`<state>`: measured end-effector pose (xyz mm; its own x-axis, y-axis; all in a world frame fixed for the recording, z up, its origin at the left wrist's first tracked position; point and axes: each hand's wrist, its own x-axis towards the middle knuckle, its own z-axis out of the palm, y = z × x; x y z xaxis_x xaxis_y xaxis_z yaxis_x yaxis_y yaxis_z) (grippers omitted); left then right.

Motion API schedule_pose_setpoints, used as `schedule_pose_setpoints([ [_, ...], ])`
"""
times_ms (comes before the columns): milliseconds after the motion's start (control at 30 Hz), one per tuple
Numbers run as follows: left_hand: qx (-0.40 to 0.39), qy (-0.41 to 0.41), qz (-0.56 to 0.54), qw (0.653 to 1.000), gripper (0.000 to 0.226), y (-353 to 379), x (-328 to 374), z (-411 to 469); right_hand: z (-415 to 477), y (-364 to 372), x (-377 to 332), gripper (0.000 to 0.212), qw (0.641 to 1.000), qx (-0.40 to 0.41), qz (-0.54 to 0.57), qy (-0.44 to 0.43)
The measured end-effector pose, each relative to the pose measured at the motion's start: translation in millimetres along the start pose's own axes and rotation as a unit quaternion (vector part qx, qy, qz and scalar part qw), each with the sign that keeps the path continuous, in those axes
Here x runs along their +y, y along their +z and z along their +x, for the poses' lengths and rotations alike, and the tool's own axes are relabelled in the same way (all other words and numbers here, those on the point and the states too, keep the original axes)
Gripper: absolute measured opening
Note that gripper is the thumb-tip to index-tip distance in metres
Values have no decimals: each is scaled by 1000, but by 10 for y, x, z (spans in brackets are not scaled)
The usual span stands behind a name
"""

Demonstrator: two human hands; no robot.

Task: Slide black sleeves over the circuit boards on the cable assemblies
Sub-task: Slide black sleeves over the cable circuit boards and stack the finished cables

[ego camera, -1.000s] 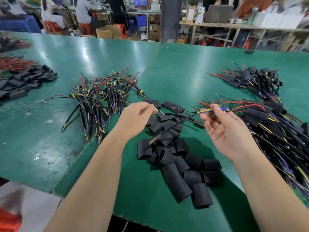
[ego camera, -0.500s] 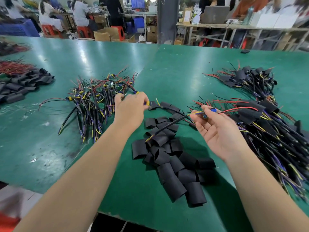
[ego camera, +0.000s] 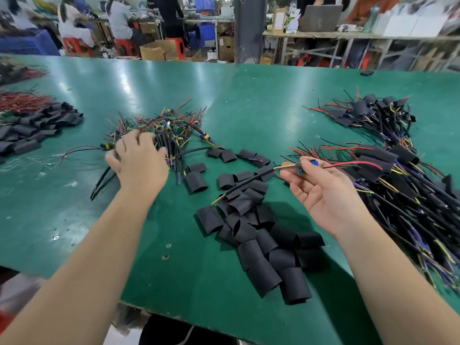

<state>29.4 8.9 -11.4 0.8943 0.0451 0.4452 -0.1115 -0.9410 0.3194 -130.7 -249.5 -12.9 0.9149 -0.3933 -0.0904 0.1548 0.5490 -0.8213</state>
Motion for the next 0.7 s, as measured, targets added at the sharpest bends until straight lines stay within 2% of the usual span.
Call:
schedule_pose_setpoints([
  [33,-18,13,-34,999,36,-21,80,-54,-13,18,0,8,1000,-6,-4,-3],
  [100,-65,91,-114,987,37,-77,308,-193,-39,46,11,15,1000,-19,-16,-7],
  [200,-143,238,-250,928,40,-176,701,-494,-77,78,39,17,998,-39,-42,-16],
  [267,-160,300,-296,893,39,-204,916,-669,-92,90,59,15,997,-50,-50,-24],
  [367,-144,340,-338,866,31,-233,1111,-771,-96,104,76,12,995,-61,-59,-45],
  [467,-98,377,-299,871,23,-220,1136,-719,-111,115,86,18,992,-51,-92,-66],
  [567,-57,375,-206,902,30,-163,1085,-650,-127,96,126,35,983,-45,-164,-62],
  [600,-32,352,-189,916,29,-142,1039,-630,-137,102,140,34,967,-44,-241,-67],
  [633,-9,327,-179,928,26,-110,981,-615,-144,107,159,27,929,-42,-357,-91],
  [700,19,273,-168,947,20,-25,834,-589,-165,151,200,10,786,-39,-586,-193],
])
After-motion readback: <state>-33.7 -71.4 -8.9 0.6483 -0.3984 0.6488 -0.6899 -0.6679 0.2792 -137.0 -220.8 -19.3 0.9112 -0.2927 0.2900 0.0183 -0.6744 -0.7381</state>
